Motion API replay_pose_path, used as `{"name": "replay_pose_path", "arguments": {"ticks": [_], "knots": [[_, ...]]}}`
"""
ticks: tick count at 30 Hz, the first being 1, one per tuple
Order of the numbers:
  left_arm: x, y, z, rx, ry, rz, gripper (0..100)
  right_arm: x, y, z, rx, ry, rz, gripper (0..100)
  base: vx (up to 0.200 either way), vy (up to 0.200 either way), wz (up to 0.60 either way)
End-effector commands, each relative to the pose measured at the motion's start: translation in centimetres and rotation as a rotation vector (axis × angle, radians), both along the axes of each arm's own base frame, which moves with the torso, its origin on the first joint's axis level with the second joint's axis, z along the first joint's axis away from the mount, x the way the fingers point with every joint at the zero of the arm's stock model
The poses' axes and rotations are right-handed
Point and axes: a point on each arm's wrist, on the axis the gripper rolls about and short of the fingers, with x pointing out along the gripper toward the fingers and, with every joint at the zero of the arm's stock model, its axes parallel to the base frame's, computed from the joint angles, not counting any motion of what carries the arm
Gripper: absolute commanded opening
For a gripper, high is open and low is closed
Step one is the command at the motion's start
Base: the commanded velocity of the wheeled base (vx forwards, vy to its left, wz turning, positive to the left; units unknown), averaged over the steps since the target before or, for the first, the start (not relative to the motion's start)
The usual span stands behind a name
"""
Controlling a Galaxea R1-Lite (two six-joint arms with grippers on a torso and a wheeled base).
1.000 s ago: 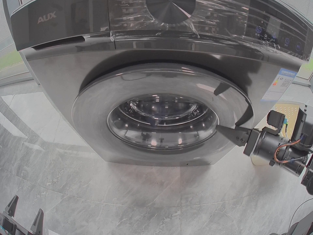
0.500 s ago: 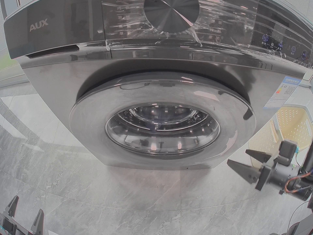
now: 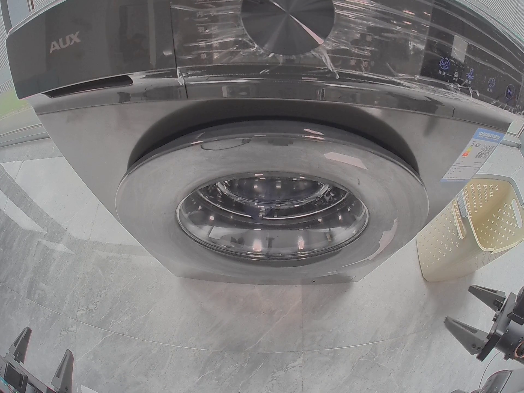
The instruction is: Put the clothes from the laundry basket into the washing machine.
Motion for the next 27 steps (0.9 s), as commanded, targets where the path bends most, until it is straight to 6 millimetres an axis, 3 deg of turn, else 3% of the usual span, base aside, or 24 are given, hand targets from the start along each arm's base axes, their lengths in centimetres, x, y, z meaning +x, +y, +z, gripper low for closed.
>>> {"name": "replay_pose_path", "arguments": {"ticks": [1, 5, 10, 12, 20, 22, 25, 27], "knots": [[0.0, 0.0, -0.4, -0.002, 0.002, 0.000, 100, -5.6, -3.0, -1.0, -0.035, -0.194, -0.306, 100, 0.000, 0.000, 0.00], [0.0, 0.0, -0.4, -0.002, 0.002, 0.001, 100, -6.9, -2.9, -1.9, -0.040, -0.235, -0.413, 100, 0.000, 0.000, 0.00], [0.0, 0.0, -0.4, -0.011, 0.002, 0.001, 100, -7.7, -2.8, -4.3, -0.050, -0.267, -0.410, 100, 0.000, 0.000, 0.00], [0.0, 0.0, -0.4, -0.012, 0.003, 0.001, 100, -7.7, -2.8, -5.0, -0.066, -0.202, -0.417, 100, 0.000, 0.000, 0.00], [0.0, 0.0, -0.4, -0.014, 0.003, 0.001, 100, -8.0, -3.4, -4.9, -0.099, -0.155, -0.664, 100, 0.000, 0.000, 0.00], [0.0, 0.0, -0.4, -0.012, 0.003, 0.003, 100, -7.9, -3.4, -4.8, -0.107, -0.175, -0.665, 100, 0.000, 0.000, 0.00], [0.0, 0.0, -0.4, -0.008, 0.002, 0.003, 100, -7.7, -3.0, -5.4, -0.111, -0.173, -0.484, 100, 0.000, 0.000, 0.00], [0.0, 0.0, -0.4, -0.005, 0.002, 0.003, 100, -7.7, -3.0, -5.5, -0.118, -0.171, -0.494, 100, 0.000, 0.000, 0.00]]}}
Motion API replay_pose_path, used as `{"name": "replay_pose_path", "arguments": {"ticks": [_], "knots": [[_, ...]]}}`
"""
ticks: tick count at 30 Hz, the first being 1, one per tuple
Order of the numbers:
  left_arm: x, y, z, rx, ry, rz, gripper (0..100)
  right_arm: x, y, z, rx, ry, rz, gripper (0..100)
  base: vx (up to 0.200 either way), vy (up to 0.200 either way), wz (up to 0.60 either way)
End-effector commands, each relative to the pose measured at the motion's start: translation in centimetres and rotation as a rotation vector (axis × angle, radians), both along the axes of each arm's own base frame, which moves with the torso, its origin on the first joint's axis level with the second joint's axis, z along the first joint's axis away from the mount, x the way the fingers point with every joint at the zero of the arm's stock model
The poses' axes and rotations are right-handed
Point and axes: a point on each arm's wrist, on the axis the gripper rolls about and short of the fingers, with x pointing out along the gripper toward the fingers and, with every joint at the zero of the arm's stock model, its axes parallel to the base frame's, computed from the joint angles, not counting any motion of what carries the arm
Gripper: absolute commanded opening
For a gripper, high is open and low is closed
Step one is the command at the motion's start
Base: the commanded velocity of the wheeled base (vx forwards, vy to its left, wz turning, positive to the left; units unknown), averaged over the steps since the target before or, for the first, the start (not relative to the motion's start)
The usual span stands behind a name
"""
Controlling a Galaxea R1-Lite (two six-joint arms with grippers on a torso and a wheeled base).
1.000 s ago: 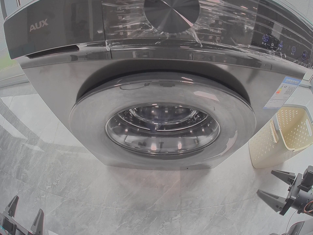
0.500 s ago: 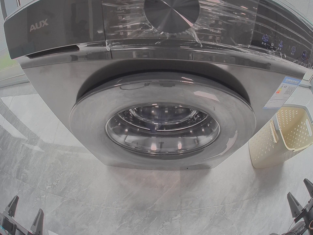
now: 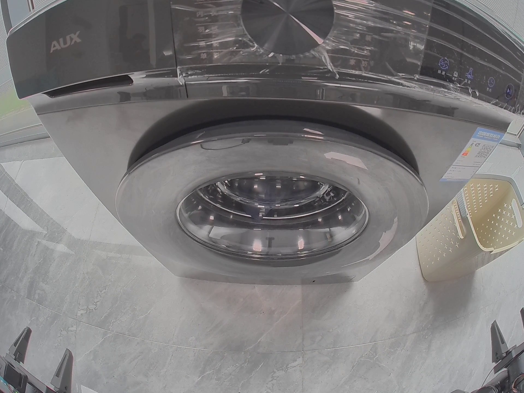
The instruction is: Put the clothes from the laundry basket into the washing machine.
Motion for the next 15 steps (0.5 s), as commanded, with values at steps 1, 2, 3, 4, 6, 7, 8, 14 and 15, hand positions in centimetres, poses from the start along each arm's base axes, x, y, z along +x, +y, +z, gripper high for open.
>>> {"name": "replay_pose_path", "arguments": {"ticks": [1, 2, 3, 4, 6, 7, 8, 14, 15], "knots": [[0.01, 0.00, -0.43, 0.006, 0.002, 0.001, 100, 0.01, 0.30, -0.60, -0.019, -0.008, 0.135, 100, 0.000, 0.000, 0.00], [0.01, 0.00, -0.43, 0.006, 0.002, 0.000, 100, 0.01, 0.30, -0.58, -0.033, -0.009, 0.135, 100, 0.000, 0.000, 0.00], [0.01, 0.00, -0.43, 0.005, 0.002, 0.001, 100, 0.01, 0.30, -0.60, -0.037, -0.007, 0.141, 100, 0.000, 0.000, 0.00], [0.01, 0.00, -0.43, -0.001, 0.002, 0.001, 100, 0.02, 0.30, -0.60, -0.037, -0.006, 0.144, 100, 0.000, 0.000, 0.00], [0.02, 0.02, -0.46, -0.012, 0.002, 0.009, 100, 0.01, 0.31, -0.58, -0.037, -0.009, 0.139, 100, 0.000, 0.000, 0.00], [0.02, 0.02, -0.46, -0.017, 0.002, 0.011, 100, 0.01, 0.31, -0.57, -0.037, -0.010, 0.136, 100, 0.000, 0.000, 0.00], [0.02, 0.02, -0.46, -0.020, 0.002, 0.012, 100, 0.01, 0.31, -0.57, -0.036, -0.010, 0.136, 100, 0.000, 0.000, 0.00], [0.01, 0.03, -0.46, -0.012, 0.000, 0.014, 100, 0.01, 0.31, -0.57, -0.031, -0.010, 0.135, 100, 0.000, 0.000, 0.00], [0.00, 0.02, -0.45, 0.006, -0.003, 0.012, 100, 0.01, 0.31, -0.57, -0.033, -0.010, 0.133, 100, 0.000, 0.000, 0.00]]}}
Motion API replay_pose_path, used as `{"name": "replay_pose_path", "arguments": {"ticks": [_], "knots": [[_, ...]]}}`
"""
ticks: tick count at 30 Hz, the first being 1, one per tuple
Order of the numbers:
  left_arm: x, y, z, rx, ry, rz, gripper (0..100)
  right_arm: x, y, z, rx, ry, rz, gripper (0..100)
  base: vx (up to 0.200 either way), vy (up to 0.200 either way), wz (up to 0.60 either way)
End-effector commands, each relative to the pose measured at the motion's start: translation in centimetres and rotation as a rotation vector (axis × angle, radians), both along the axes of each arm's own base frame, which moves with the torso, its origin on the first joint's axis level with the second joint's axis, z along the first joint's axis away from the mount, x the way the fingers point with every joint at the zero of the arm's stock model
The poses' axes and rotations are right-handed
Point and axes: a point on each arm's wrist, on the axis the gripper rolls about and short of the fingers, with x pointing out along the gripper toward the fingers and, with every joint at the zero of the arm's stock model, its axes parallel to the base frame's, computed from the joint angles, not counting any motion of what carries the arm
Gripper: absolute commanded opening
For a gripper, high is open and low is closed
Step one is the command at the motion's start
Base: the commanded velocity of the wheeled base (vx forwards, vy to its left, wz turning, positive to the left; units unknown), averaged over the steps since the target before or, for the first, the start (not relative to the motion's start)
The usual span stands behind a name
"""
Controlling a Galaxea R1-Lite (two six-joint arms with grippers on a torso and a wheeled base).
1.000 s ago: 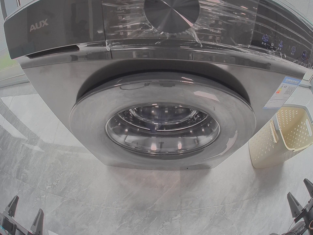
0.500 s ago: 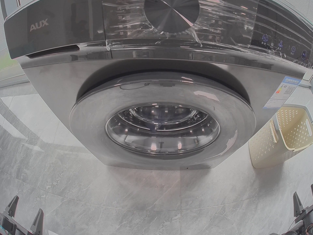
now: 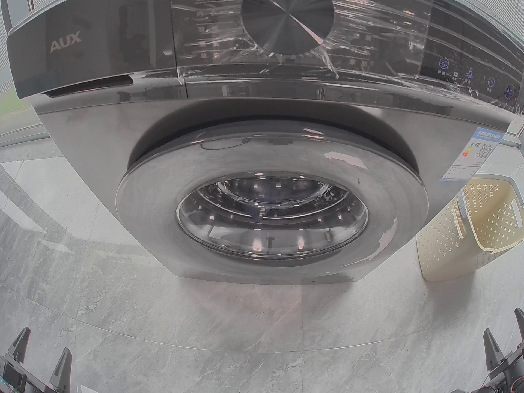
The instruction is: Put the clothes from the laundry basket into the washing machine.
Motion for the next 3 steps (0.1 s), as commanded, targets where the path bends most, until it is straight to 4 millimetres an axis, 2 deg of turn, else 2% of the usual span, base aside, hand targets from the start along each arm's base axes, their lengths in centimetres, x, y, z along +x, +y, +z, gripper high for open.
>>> {"name": "replay_pose_path", "arguments": {"ticks": [1, 3], "knots": [[0.01, -0.01, -0.51, 0.020, 0.000, -0.004, 100, 0.03, -0.01, -0.52, -0.001, 0.004, -0.003, 100, 0.000, 0.000, 0.00], [0.01, -0.01, -0.46, 0.017, 0.000, -0.005, 100, 0.03, -0.02, -0.52, 0.005, 0.004, -0.008, 100, 0.000, 0.000, 0.00]]}}
